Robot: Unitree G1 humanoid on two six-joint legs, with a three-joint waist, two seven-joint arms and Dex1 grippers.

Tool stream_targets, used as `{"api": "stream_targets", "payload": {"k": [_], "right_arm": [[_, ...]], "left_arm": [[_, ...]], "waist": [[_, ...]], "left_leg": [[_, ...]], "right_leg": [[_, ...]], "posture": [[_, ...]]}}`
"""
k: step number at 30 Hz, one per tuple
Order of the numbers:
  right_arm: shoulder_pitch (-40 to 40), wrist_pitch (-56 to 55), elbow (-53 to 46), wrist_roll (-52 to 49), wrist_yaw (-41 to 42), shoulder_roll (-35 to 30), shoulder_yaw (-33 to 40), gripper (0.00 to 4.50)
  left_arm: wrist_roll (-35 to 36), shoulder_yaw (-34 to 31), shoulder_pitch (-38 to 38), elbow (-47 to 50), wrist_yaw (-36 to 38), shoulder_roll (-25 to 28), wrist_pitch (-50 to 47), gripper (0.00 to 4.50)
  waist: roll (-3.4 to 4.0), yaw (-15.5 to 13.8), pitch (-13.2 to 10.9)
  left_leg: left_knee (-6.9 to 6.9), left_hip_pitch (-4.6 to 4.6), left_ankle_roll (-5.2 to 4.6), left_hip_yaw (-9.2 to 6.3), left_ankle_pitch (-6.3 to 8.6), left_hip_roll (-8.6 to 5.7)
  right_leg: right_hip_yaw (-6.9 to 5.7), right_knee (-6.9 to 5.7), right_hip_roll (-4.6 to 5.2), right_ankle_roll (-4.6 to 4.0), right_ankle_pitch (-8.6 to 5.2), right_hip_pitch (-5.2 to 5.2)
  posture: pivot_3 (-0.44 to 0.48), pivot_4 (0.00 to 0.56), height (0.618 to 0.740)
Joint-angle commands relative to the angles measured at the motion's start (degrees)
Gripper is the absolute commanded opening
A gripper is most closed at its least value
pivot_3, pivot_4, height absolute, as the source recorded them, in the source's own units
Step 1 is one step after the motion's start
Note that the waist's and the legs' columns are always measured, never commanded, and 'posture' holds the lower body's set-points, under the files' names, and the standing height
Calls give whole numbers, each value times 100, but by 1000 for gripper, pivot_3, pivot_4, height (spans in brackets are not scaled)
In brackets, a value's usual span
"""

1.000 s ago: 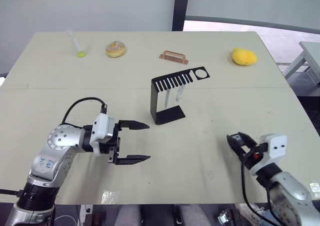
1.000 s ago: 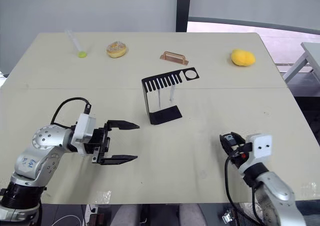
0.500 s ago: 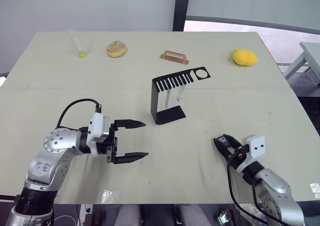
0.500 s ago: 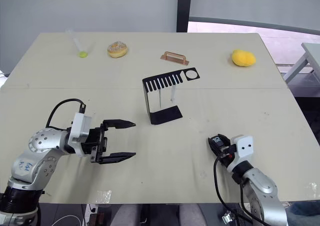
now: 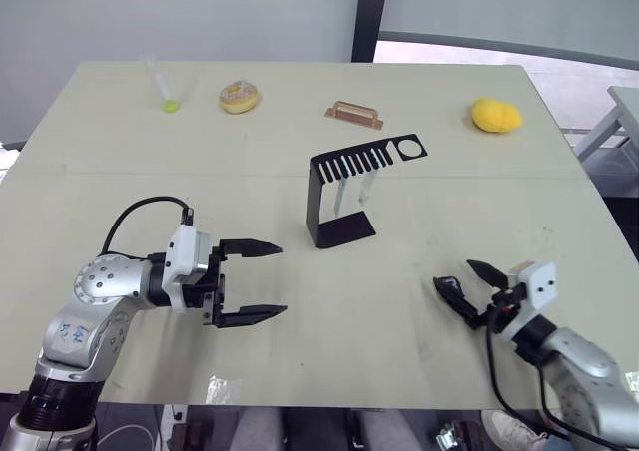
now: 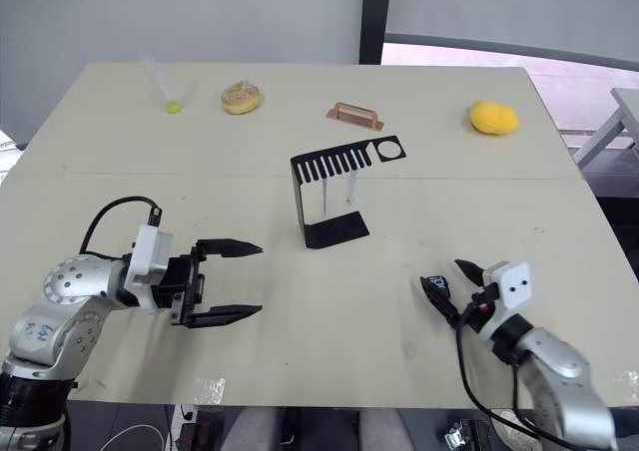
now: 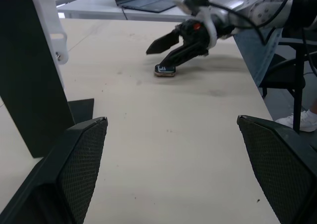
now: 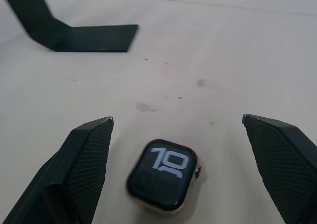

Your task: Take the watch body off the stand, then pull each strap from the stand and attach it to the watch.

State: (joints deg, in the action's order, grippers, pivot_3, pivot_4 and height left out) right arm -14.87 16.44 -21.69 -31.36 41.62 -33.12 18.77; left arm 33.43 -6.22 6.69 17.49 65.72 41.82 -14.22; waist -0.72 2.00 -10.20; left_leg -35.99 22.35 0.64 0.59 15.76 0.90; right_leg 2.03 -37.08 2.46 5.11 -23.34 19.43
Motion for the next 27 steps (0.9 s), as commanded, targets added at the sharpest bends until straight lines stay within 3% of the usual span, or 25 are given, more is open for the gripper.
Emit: {"api": "stream_targets", "payload": {"k": [1,5,8,11,14,21,23,27], "right_arm": [[-388,-36,-713,-561,517,-323,703,4442],[-1130,-645,-494,-511,1268,-483,1525,4442],[-1651,-1216,425,-200,1906,-595,1987,4442],[-1590,-2321,1479,395,2054,-588,2142,4442],[-1358,-3007,2392,651,2044,-656,2237,4442],[-573,-3546,3069,445,2240,-609,1910,4442],[-360,-3674,3002,369,2291,-532,1771,4442],[141,-2693,2191,-415,2249,-345,1177,4442]], "left_arm": [[-70,-536,-326,93,-252,85,156,4500],[-226,-1376,-969,-32,-830,-88,390,4500],[-545,-2123,-1666,-363,-1303,-350,818,4500],[-607,-2683,-2140,-430,-1817,-688,954,4500],[-691,-2904,-2629,-319,-1887,-851,1136,4500],[-617,-2464,-2640,415,-2200,-942,857,4500],[-603,-2233,-2567,718,-2341,-968,656,4500],[-614,-1319,-2009,1601,-3046,-1295,121,4500]], "waist": [[-2,-3,1],[-5,-36,2],[-6,-36,2],[-17,-20,-4],[-29,-12,-10],[-20,-41,-9],[-15,-34,-6],[-11,-35,-7]], "left_leg": [[-3,-1,0,0,0,1],[-1,-6,-4,-1,3,0],[-2,-7,-9,-1,9,0],[-1,-31,-20,2,27,0],[0,-59,-19,2,38,2],[12,-82,-11,1,49,3],[10,-82,-11,3,48,2],[7,-80,-10,4,49,2]], "right_leg": [[0,-1,-1,0,0,-2],[-1,6,0,0,0,-10],[-1,17,3,0,0,-18],[-1,39,6,0,0,-50],[0,57,10,-1,-1,-84],[-4,67,15,-18,-9,-104],[-3,66,15,-16,-8,-105],[-3,65,10,-10,-5,-106]], "posture": [[0,150,740],[0,150,740],[0,150,740],[0,150,740],[0,150,740],[0,150,740],[0,150,740],[0,150,740]]}}
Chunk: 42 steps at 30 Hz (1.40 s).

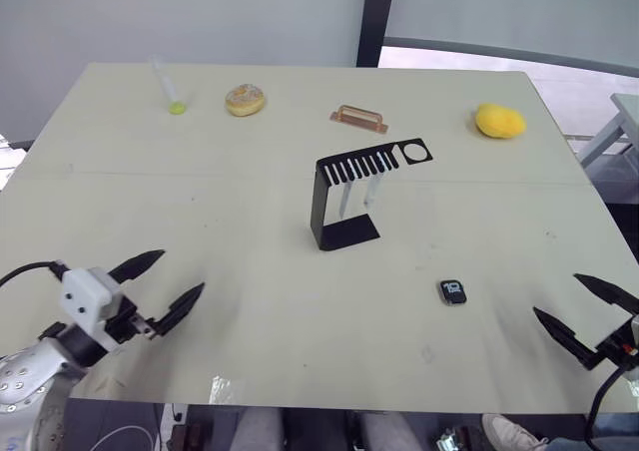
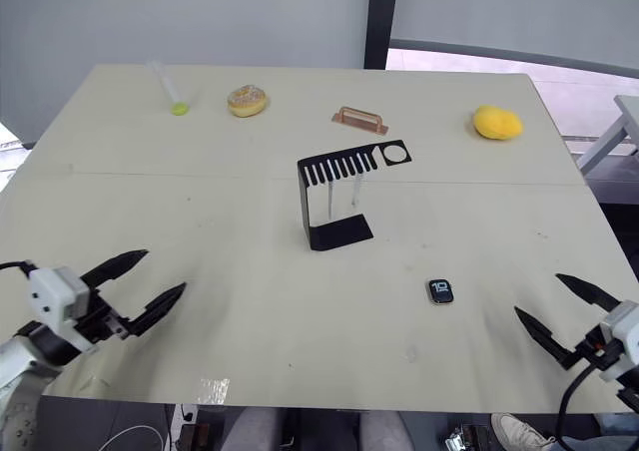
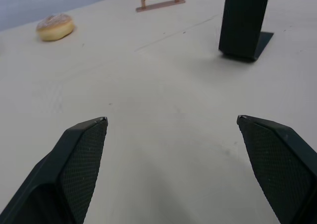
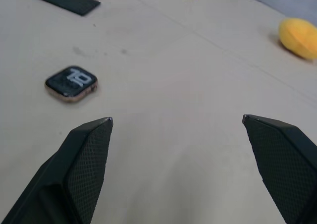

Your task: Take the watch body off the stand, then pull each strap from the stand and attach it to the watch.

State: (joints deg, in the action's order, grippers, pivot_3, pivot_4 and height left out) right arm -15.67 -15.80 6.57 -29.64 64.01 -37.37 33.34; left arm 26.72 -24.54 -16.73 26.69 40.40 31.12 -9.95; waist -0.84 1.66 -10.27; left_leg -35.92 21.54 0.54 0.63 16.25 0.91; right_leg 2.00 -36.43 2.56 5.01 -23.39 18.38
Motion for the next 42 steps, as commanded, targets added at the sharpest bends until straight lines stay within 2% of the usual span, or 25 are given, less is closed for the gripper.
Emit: {"api": "stream_targets", "payload": {"k": [1,4,7,12,15,22,42], "right_arm": [[366,730,-874,-726,-56,147,-469,4442],[802,1023,-1426,-772,-247,405,-1055,4442],[1028,1177,-1562,-745,-336,565,-1329,4442],[1263,1173,-1542,-584,-180,646,-1701,4442],[1360,1148,-1511,-515,-133,666,-1869,4442],[1434,1092,-1486,-434,-166,720,-2052,4442],[1397,1028,-1575,-236,-341,961,-2368,4442]], "left_arm": [[-25,816,520,872,-771,-364,-494,4500],[-539,1882,988,1190,-1422,-827,-902,4500],[-1055,2566,1391,1085,-2010,-1258,-1123,4500],[-1681,3007,2042,618,-2764,-1857,-1359,4500],[-1923,3194,2210,335,-2909,-2025,-1311,4500],[-2211,3270,2760,-387,-3173,-2422,-1161,4500],[-2598,3094,3492,-1431,-3664,-2809,-923,4500]], "waist": [[1,-1,-1],[4,11,1],[6,-9,2],[5,-38,2],[4,-27,2],[4,-26,1],[2,-37,0]], "left_leg": [[-5,1,0,0,0,0],[-18,0,0,0,-1,0],[-17,1,5,1,-2,0],[-26,6,6,0,-4,0],[-28,6,6,1,-4,0],[-28,5,10,1,-9,2],[-28,6,44,3,-30,1]], "right_leg": [[0,-4,-2,3,2,0],[3,-17,-9,12,6,-1],[4,-15,-19,13,6,0],[5,-12,-23,15,8,0],[5,-13,-22,17,9,-1],[4,-18,-25,17,8,2],[5,-18,-25,19,9,3]], "posture": [[0,150,740],[0,150,740],[0,150,740],[0,150,740],[0,150,740],[0,150,740],[0,150,740]]}}
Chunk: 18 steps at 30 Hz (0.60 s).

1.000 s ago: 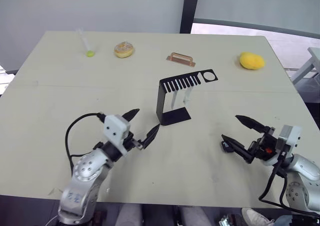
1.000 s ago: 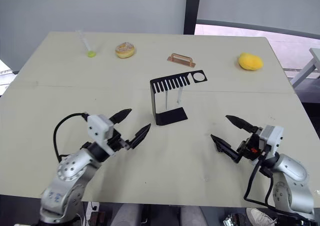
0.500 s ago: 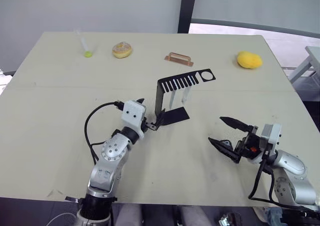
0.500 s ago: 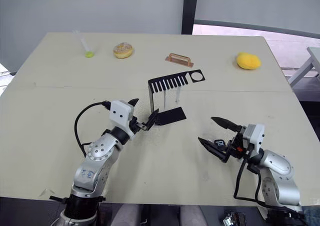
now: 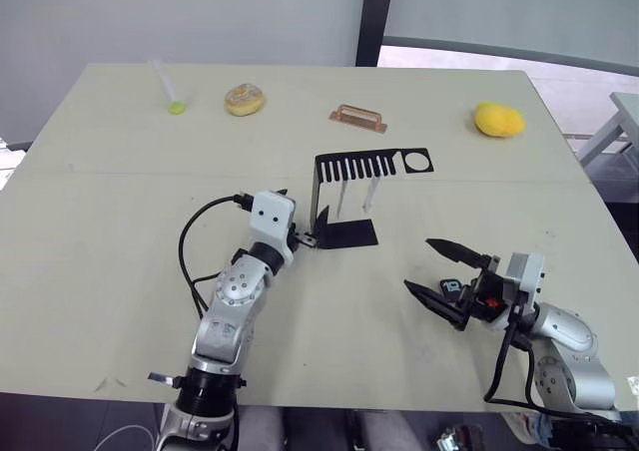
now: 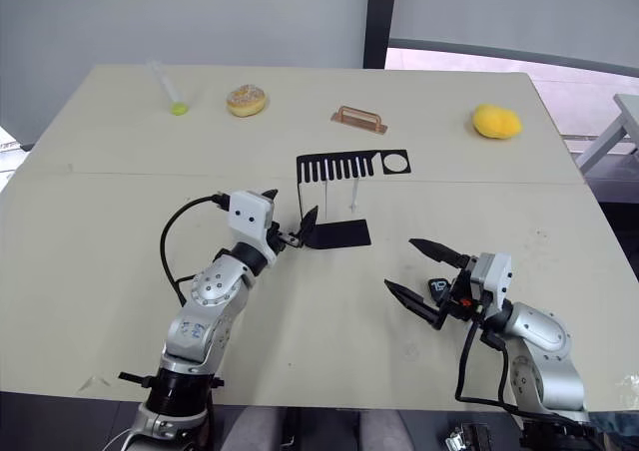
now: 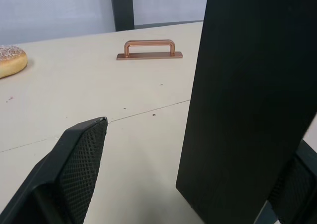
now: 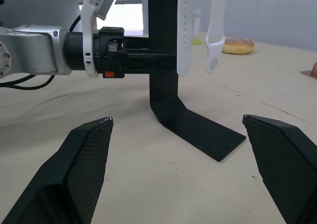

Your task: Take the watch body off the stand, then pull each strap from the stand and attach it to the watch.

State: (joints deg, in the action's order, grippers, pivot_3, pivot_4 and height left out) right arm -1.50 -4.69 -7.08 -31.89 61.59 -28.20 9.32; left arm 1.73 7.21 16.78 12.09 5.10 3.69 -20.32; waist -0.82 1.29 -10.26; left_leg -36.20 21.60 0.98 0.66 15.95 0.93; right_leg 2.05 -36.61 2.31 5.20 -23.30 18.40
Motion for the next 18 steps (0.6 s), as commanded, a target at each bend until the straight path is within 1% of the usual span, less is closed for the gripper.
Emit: {"api": "stream_targets", "payload": {"k": [1,10,11,12,14,17,18], "right_arm": [[-21,-83,-214,-4,-109,55,27,4442],[-14,-132,-222,101,-224,172,-58,4442],[-5,-151,-223,125,-258,192,-60,4500],[2,-169,-225,153,-304,214,-57,4500],[20,-172,-240,192,-407,263,-61,4500],[13,-124,-335,227,-631,375,-89,4500],[8,-91,-396,234,-711,416,-105,4500]], "left_arm": [[-95,-103,157,6,-168,-91,114,4500],[-58,-10,240,-80,-76,-137,170,4500],[-40,-1,254,-87,-59,-150,172,4106],[-27,14,262,-89,-43,-164,170,3974],[-27,66,274,-87,2,-176,162,3401],[-42,152,286,-29,51,-193,101,1726],[-66,162,290,-4,44,-189,75,1276]], "waist": [[0,1,0],[0,-1,0],[0,-1,0],[0,-2,0],[0,-2,0],[0,10,0],[0,12,0]], "left_leg": [[0,0,0,0,0,0],[1,0,3,0,-2,0],[1,0,3,0,-2,0],[1,0,3,0,-2,0],[0,0,4,0,-2,0],[1,0,5,0,-2,0],[2,0,6,0,-3,0]], "right_leg": [[0,0,0,0,0,0],[0,-2,0,0,0,1],[0,-2,0,0,0,1],[0,-2,0,0,0,1],[0,-2,0,0,0,1],[0,-2,0,0,0,2],[0,-4,0,0,0,3]], "posture": [[0,150,740],[0,150,740],[0,150,740],[0,150,740],[0,150,740],[0,150,740],[0,150,740]]}}
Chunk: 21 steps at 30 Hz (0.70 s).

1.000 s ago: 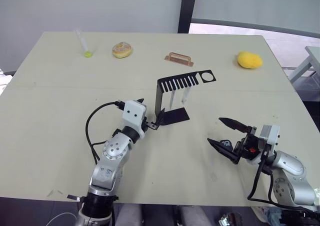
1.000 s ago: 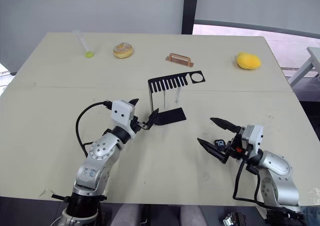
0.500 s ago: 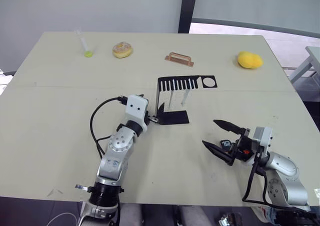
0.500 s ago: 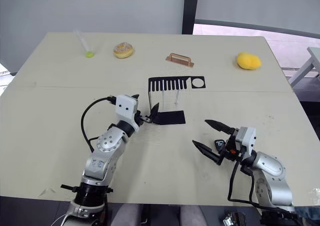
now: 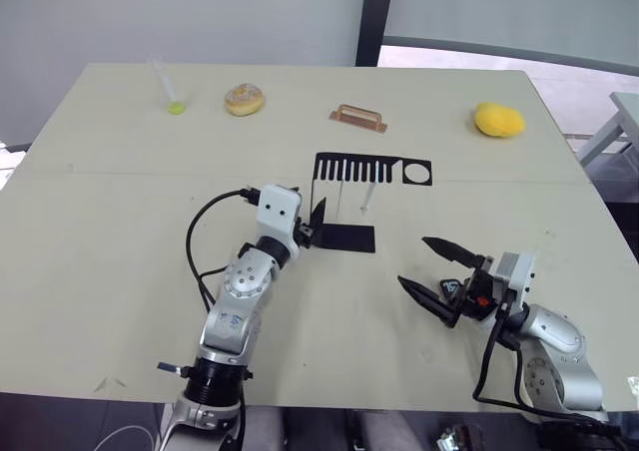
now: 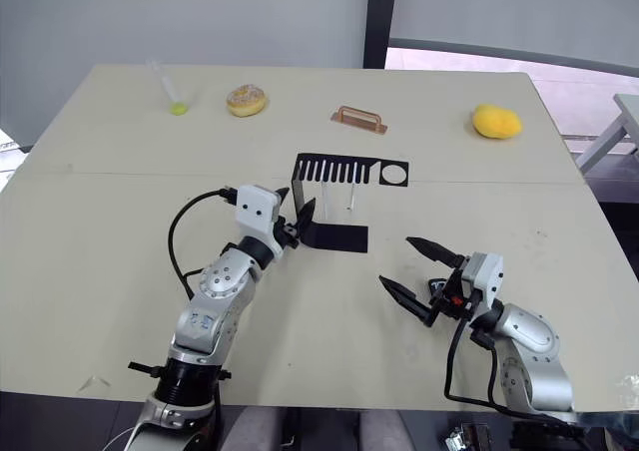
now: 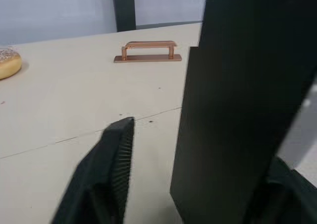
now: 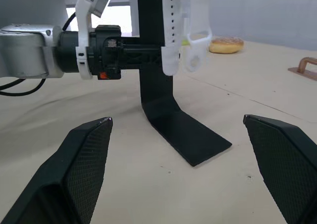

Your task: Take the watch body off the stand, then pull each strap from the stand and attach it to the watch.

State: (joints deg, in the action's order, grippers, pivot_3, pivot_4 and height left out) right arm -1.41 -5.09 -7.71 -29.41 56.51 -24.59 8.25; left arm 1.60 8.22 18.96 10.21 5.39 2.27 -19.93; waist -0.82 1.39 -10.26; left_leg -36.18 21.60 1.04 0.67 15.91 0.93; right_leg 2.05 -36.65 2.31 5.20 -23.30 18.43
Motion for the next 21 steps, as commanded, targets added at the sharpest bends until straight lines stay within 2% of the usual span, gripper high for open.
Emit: {"api": "stream_targets", "payload": {"k": [1,2,3,13,18,21], "right_arm": [[-9,-9,-408,-12,-283,96,-18,4500],[-20,19,-474,1,-356,127,-38,4500],[-38,41,-543,11,-441,166,-55,4500],[-47,764,-1533,147,-1568,472,-387,4500],[244,1878,-2272,691,-2890,794,-873,4500],[464,2048,-2426,970,-3274,1046,-1192,4500]], "left_arm": [[-64,73,79,212,16,-45,3,835],[-84,90,91,241,15,-34,-33,275],[-96,104,103,284,9,-37,-81,70],[-232,53,215,406,-211,-121,-410,70],[-365,-236,358,202,-704,-298,-393,70],[-451,-247,366,124,-796,-283,-398,70]], "waist": [[0,5,0],[0,7,0],[0,2,0],[0,0,0],[-1,14,0],[-1,4,0]], "left_leg": [[0,0,0,0,0,0],[0,0,1,0,0,0],[0,0,1,0,-1,1],[1,1,3,0,-2,0],[1,7,10,-1,-5,1],[2,16,12,-2,-6,1]], "right_leg": [[0,0,0,0,0,0],[1,-2,0,0,0,1],[1,-3,0,0,0,2],[1,-8,1,0,0,4],[1,-17,0,0,0,18],[1,-23,0,0,0,30]], "posture": [[0,150,740],[0,150,740],[0,150,740],[0,150,740],[0,150,740],[0,150,740]]}}
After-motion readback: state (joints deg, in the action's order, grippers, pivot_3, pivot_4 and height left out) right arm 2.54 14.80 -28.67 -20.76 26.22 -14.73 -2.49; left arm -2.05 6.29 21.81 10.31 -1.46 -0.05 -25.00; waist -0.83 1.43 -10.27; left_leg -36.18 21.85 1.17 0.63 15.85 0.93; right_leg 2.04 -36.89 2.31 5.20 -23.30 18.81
